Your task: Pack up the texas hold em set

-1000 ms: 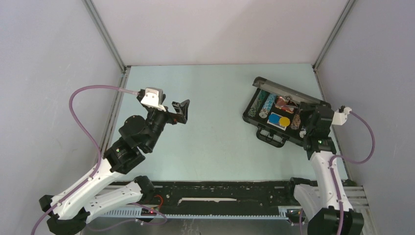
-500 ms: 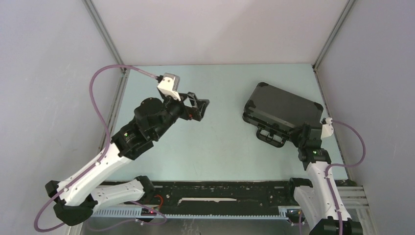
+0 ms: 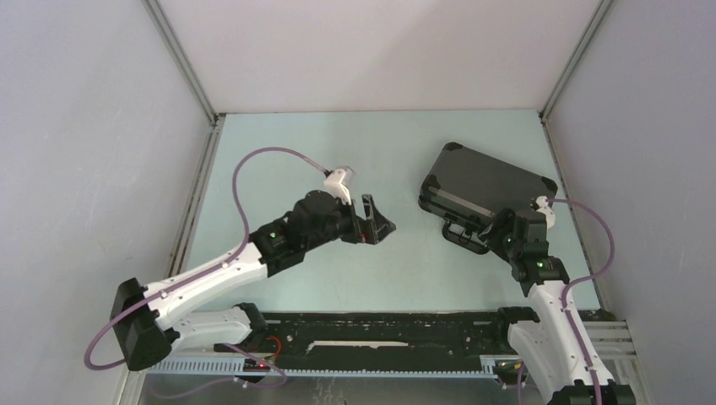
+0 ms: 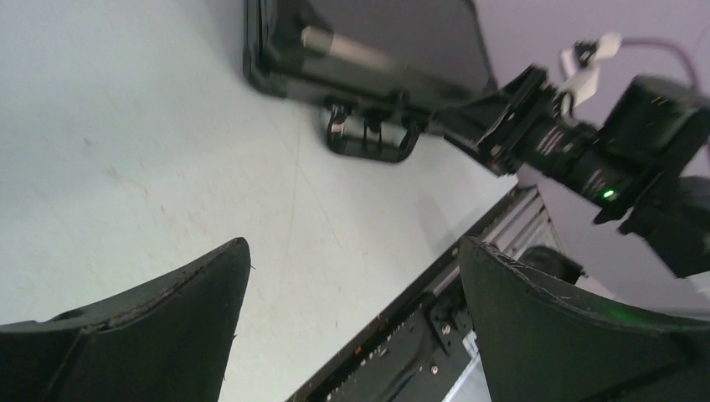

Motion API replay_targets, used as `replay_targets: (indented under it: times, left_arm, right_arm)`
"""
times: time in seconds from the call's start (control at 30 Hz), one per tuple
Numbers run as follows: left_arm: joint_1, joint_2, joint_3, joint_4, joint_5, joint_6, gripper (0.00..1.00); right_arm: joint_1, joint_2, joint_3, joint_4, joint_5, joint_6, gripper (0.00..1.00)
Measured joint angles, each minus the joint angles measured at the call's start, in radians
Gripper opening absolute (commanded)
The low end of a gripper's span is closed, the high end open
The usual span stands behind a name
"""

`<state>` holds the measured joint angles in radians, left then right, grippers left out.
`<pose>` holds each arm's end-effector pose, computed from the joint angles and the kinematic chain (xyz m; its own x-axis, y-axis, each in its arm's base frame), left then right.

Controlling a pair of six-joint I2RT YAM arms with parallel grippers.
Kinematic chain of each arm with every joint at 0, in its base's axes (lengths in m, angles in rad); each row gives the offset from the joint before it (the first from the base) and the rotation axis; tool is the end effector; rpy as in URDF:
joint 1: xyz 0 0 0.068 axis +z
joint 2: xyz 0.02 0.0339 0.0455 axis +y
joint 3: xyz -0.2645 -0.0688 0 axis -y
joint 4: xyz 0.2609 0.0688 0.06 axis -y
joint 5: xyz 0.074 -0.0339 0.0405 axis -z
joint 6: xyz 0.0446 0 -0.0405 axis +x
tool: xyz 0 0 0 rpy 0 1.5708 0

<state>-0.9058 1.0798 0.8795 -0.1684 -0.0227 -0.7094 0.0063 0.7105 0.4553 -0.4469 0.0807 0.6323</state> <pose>0.1696 -0.2146 0.3109 -0.6727 -0.1975 -0.7131 0.4422 0.6655 -0.6014 0.1776 -0.0025 0.2017 -0.4883 0.5860 -0.6466 0.4263 0.8067 0.4092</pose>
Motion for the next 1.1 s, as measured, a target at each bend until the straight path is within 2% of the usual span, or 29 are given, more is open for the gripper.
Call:
replay_targets:
  times: [0.13, 0.27, 0.37, 0.5, 0.6, 0.7, 0.8, 0.97, 1.1]
  left_arm:
    - [-0.055, 0.020, -0.049, 0.026, -0.002, -0.042, 1.00]
    - [-0.108, 0.013, -0.077, 0.071, -0.024, -0.070, 1.00]
    - [-0.138, -0.006, -0.125, 0.108, -0.035, -0.088, 1.00]
    - [-0.146, -0.004, -0.156, 0.126, -0.036, -0.100, 1.00]
    - [-0.146, 0.039, -0.153, 0.159, -0.025, -0.098, 1.00]
    - [-0.146, 0.145, -0.126, 0.180, 0.016, -0.095, 1.00]
    - [-0.146, 0.254, -0.085, 0.206, 0.079, -0.095, 0.97]
    - [-0.146, 0.476, 0.041, 0.312, 0.219, -0.128, 0.90]
    - [-0.144, 0.596, 0.107, 0.413, 0.277, -0.202, 0.82]
  right_arm:
    - [0.084, -0.016, 0.039, -0.059, -0.101, -0.025, 0.98]
    - [0.200, -0.008, 0.104, -0.087, -0.130, -0.050, 1.00]
    - [0.207, 0.018, 0.150, -0.088, -0.174, -0.066, 1.00]
    - [0.132, 0.058, 0.208, -0.042, -0.260, -0.091, 0.98]
    - [0.001, 0.113, 0.238, 0.061, -0.362, -0.086, 0.93]
    - [-0.122, 0.202, 0.249, 0.172, -0.426, -0.067, 0.92]
    - [-0.173, 0.260, 0.241, 0.209, -0.447, -0.065, 0.89]
    - [-0.286, 0.236, 0.146, 0.282, -0.500, -0.065, 0.82]
    - [-0.338, 0.219, 0.005, 0.424, -0.552, -0.032, 0.78]
